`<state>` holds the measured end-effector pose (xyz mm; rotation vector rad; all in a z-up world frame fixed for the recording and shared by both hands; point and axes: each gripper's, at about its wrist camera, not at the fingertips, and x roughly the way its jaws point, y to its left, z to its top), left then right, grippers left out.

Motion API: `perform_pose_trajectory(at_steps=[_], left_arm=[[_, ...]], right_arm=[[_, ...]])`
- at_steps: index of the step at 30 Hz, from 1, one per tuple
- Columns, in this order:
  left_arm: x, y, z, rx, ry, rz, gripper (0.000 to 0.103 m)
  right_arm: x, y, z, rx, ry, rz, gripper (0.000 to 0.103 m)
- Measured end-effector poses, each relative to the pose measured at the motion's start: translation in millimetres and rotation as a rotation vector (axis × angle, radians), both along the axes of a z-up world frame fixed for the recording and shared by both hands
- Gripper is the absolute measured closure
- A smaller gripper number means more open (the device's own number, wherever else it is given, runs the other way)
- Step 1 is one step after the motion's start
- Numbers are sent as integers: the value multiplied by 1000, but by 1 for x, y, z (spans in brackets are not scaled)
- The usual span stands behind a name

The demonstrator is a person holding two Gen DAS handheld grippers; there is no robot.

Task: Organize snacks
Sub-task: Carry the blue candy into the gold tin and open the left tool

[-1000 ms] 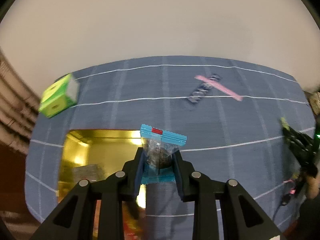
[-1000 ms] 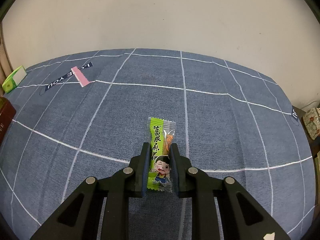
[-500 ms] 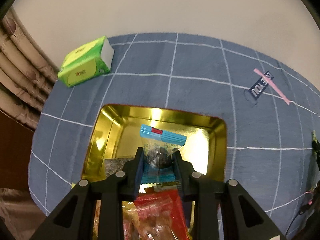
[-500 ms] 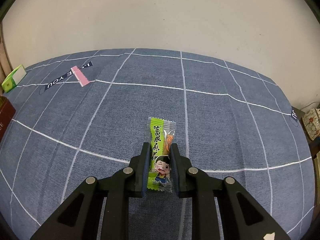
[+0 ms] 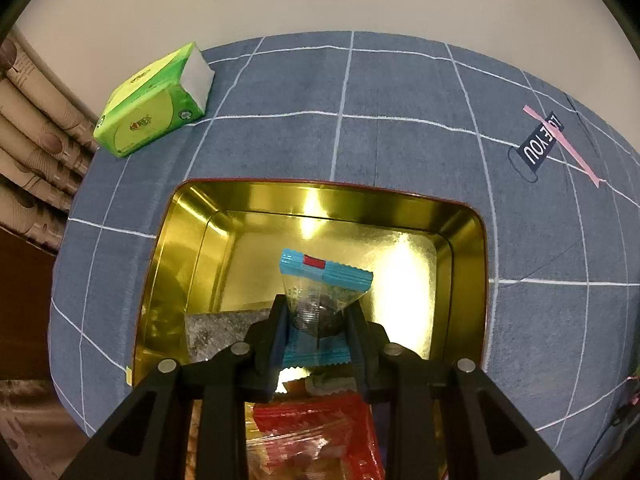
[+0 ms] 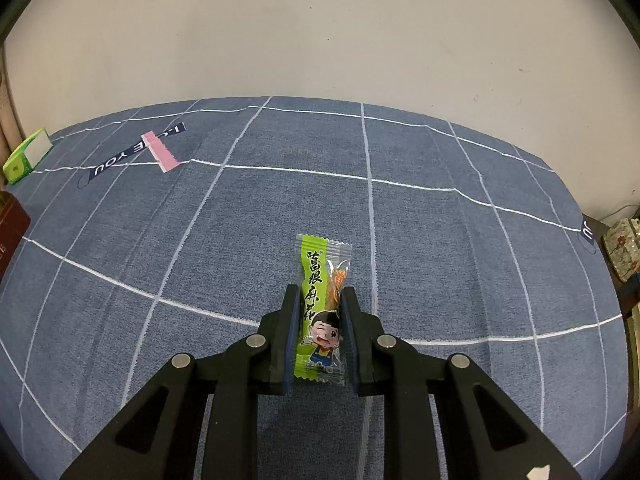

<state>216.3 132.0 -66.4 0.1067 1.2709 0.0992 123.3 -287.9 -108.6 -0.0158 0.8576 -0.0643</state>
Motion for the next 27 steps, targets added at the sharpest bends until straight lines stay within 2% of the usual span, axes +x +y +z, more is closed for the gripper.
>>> perform_pose_trajectory(at_steps=[7,10,12,18,27], left_arm=[[0,1,2,6,6,9,73],[-2,0,5,15,-1,9,66],[-4,-1,8,38,-15,4,56],[-13,-4,21,67,-56,-26,55],[-46,-4,55,91,-190,-31,55]], right_arm=[[0,1,0,-12,0,0,84],[0,1,0,-13,0,0,84],[0,1,0,-16,0,0,85],[0,6,1,-48,0,-1,86],[1,5,3,-20,9,-45,87]])
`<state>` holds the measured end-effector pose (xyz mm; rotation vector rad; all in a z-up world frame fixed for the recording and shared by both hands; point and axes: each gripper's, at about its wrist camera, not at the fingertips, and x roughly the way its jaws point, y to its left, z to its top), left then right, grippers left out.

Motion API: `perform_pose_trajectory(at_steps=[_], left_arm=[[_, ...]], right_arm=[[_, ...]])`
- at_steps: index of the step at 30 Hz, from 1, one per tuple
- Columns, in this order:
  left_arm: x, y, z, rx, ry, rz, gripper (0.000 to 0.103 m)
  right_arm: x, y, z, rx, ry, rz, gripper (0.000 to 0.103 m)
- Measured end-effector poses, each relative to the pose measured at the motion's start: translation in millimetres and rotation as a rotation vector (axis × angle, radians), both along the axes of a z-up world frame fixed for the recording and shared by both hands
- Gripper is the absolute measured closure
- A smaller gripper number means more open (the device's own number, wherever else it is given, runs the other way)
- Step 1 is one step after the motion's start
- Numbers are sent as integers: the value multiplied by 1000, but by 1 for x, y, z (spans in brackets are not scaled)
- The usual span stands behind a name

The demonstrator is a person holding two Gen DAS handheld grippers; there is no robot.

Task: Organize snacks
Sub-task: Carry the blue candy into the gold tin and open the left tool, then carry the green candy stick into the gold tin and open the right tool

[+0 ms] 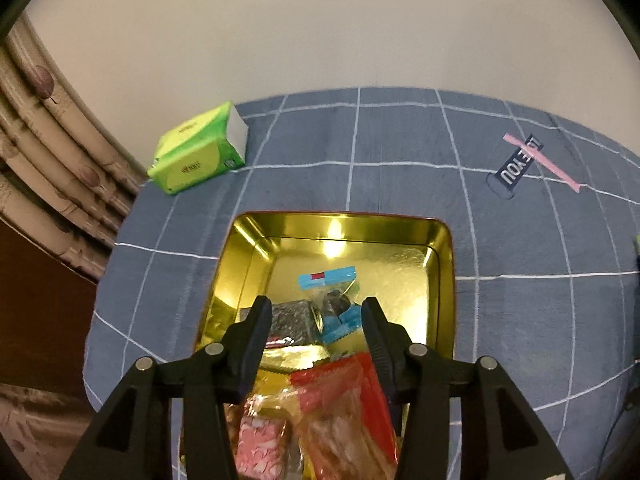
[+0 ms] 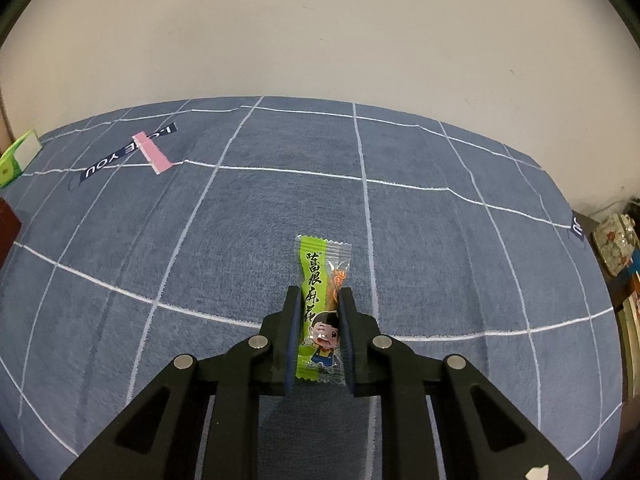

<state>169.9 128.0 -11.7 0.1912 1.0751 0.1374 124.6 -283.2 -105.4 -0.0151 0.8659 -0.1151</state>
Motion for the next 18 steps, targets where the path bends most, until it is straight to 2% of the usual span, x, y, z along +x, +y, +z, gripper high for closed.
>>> perform_pose_trajectory(at_steps=[8,18], left_arm=[[-33,3,15,-23,-59,-4,55],[-69,11,22,-83,-77,11,55]], right_arm=[[-3,12,23,24,-24,5,87],[-13,101,67,75,-73,185,87]])
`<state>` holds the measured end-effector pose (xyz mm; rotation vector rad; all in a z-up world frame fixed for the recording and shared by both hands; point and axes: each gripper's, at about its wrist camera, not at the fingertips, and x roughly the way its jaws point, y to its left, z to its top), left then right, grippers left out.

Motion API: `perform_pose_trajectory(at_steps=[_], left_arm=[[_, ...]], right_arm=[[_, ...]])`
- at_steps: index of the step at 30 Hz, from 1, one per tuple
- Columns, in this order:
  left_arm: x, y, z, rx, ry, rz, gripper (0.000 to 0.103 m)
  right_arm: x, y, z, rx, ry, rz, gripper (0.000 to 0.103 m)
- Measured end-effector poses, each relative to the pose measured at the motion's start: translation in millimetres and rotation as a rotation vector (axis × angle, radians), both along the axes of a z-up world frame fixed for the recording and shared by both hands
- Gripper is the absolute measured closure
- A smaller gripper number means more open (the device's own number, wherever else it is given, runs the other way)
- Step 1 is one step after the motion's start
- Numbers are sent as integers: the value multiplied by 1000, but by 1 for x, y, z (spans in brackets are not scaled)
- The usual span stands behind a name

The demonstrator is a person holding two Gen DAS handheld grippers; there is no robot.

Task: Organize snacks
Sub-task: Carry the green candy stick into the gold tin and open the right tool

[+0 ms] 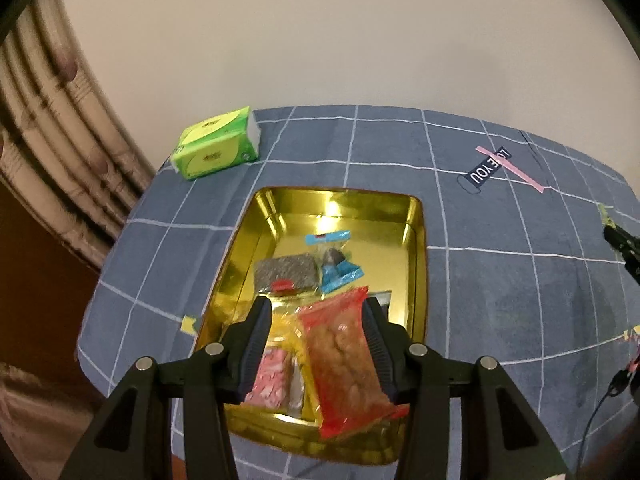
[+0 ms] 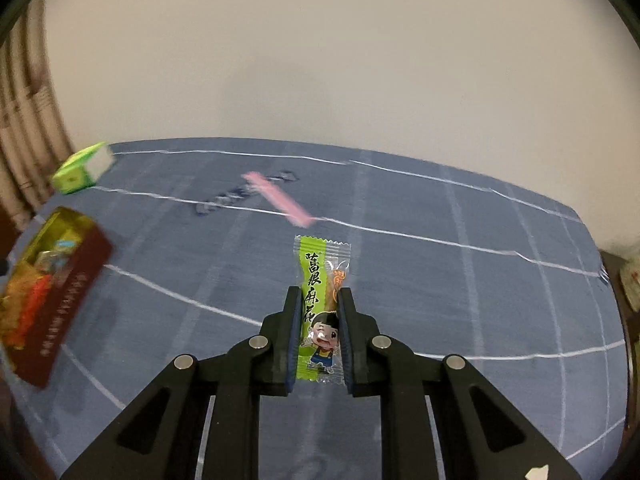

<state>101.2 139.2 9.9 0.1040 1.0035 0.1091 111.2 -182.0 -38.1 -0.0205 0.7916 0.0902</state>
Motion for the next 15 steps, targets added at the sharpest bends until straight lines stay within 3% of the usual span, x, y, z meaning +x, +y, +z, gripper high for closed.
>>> perform_pose_trajectory(at_steps=[5,11,15], left_arm=[[-18,10,2,43,-23,10,55],[-41,39,8,37,-50,59,55],[-55,66,11,36,-72,147,55]], right_arm=[[-3,59,11,39,8,102,87],[-6,126,20,83,26,223,87],[-8,166,25,93,32,284,87]])
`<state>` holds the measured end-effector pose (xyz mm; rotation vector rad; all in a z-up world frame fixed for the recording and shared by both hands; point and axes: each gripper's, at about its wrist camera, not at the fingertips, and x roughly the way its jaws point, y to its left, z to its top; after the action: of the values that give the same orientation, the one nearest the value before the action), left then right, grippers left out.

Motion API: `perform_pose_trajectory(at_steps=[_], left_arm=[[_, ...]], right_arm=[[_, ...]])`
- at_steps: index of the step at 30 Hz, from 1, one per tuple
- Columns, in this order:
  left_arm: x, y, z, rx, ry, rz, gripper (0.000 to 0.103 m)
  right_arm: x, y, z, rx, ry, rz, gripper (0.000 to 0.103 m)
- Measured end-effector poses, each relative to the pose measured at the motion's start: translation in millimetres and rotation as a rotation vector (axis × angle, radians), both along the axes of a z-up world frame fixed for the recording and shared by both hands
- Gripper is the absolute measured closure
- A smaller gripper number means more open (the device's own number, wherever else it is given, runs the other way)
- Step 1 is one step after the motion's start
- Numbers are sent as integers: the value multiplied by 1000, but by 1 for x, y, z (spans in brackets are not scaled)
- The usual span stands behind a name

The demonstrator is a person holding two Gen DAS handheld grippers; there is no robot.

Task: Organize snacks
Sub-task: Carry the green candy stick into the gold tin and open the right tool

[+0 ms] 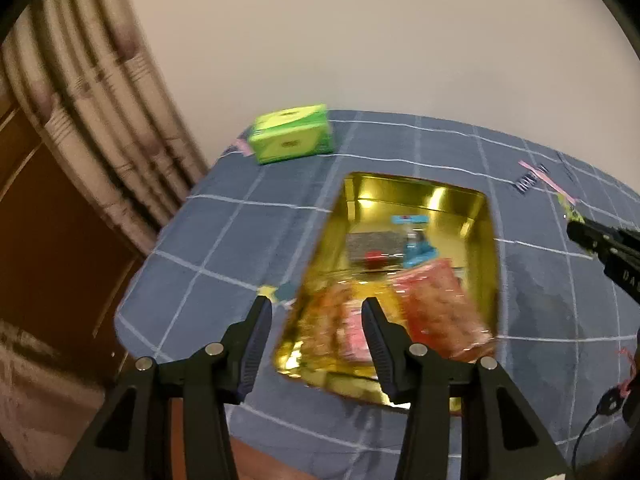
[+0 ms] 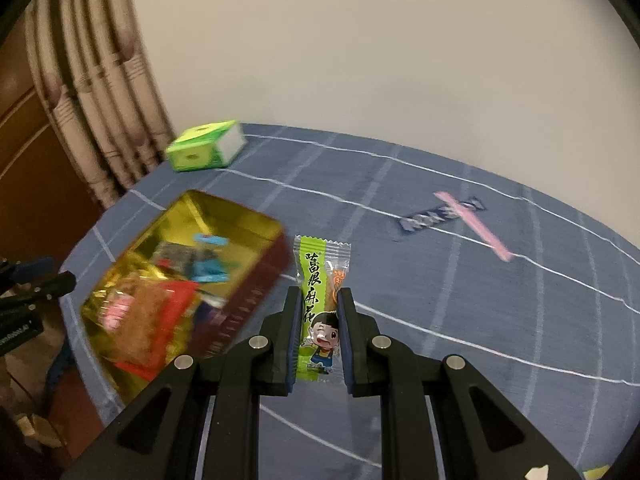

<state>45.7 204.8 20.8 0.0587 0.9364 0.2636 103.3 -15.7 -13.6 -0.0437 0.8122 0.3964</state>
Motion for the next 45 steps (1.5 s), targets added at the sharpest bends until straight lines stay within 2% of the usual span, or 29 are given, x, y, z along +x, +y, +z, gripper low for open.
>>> perform_pose_trajectory(at_steps=[5,17,21,32,40,43,45], left_arm=[[-15,24,-3,-25,1,81,55],[-34,50,-17,-70,25,143,55],[-33,50,-20,-70,36,142,55],[-34,52,-22,-85,39,149,55],[-34,49,-24,-93,49,141,55],[-33,48,-27,-105,60,128,55],[-32,47,-30,-115,72,125,55]], right_arm=[[3,37,-2,3,24,41,87],[8,103,-21,-34,71,75,87],[6,114,-28,-50,90,61,87],[1,131,-36,7,151,74,86],[-5,138,-34,18,150,94,84],[-9,134,-33,15,147,95,74],[-12,129,-30,15,135,80,62]])
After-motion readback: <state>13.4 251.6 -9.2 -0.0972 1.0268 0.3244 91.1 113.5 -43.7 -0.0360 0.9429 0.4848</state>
